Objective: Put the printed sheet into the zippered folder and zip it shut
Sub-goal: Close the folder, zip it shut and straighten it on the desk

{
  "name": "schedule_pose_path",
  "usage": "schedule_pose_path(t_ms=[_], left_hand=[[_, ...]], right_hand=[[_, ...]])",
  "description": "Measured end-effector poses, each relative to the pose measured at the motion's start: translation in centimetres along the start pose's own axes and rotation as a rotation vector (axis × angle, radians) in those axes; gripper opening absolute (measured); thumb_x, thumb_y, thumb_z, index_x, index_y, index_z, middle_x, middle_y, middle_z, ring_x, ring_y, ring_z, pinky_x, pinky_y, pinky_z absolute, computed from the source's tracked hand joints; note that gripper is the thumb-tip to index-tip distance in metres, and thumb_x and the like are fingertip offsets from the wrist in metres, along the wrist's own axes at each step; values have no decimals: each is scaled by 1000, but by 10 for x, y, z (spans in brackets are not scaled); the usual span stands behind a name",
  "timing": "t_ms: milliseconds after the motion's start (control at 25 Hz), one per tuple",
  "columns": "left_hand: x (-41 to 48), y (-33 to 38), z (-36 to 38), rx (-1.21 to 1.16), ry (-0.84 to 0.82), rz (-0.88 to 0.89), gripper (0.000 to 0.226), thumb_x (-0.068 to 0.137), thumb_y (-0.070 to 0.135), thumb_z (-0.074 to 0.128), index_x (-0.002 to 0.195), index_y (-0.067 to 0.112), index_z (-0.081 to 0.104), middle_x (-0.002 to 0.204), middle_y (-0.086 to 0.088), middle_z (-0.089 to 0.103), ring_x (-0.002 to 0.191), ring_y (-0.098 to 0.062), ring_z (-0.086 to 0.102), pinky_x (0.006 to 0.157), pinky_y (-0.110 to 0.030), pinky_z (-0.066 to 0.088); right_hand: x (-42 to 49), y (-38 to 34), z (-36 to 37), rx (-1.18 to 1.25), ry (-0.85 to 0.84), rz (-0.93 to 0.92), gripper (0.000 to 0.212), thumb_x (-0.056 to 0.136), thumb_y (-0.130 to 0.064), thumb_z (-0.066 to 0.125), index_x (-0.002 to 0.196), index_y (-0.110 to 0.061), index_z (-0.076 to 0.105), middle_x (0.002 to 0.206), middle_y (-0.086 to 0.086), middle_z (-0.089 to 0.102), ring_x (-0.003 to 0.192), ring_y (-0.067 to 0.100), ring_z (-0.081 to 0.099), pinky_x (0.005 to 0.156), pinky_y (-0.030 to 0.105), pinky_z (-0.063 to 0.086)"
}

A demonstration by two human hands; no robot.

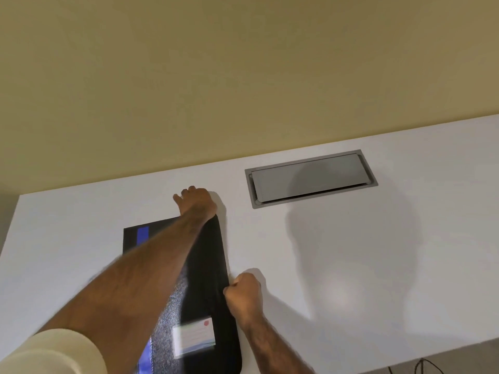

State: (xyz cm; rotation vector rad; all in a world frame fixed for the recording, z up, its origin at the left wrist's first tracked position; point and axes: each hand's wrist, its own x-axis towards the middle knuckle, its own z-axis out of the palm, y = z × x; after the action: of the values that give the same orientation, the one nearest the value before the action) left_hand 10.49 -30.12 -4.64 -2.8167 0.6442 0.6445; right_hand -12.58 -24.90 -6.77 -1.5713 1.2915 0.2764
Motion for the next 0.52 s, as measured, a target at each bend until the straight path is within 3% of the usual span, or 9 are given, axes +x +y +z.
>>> schedule_pose_path(t_ms=[120, 280, 400, 520], left_hand=[[11, -15, 1, -96, -50, -142, 46, 86, 16, 50, 132, 8, 55, 139, -14, 49, 136, -33, 37, 118, -50, 21], [30, -51, 8, -228, -171, -331, 52, 95, 15, 47, 145, -1, 43, 161, -21, 27, 154, -39, 7, 125, -52, 4], [45, -86, 15, -231, -247, -342, 57, 97, 21, 48, 147, -3, 39, 162, -24, 24, 153, -42, 10, 125, -53, 2], [45, -127, 22, -327, -211, -410, 56, 94, 23, 50, 144, -3, 44, 159, -27, 29, 149, -47, 20, 122, -57, 12]], right_hand=[[4, -1, 0, -10, -2, 29, 9, 94, -19, 64, 85, -17, 64, 75, -5, 58, 80, 17, 68, 74, 26, 60], [5, -7, 1, -28, 19, 26, 17, 90, -14, 65, 74, -15, 59, 66, -5, 53, 68, 15, 62, 60, 25, 53], [7, -8, 3, -24, 38, 23, 17, 83, -8, 64, 67, -12, 59, 62, -2, 54, 66, 19, 64, 57, 29, 53], [8, -8, 5, -8, 30, 35, 13, 81, -4, 66, 69, -8, 63, 63, 1, 58, 67, 21, 68, 55, 29, 53]])
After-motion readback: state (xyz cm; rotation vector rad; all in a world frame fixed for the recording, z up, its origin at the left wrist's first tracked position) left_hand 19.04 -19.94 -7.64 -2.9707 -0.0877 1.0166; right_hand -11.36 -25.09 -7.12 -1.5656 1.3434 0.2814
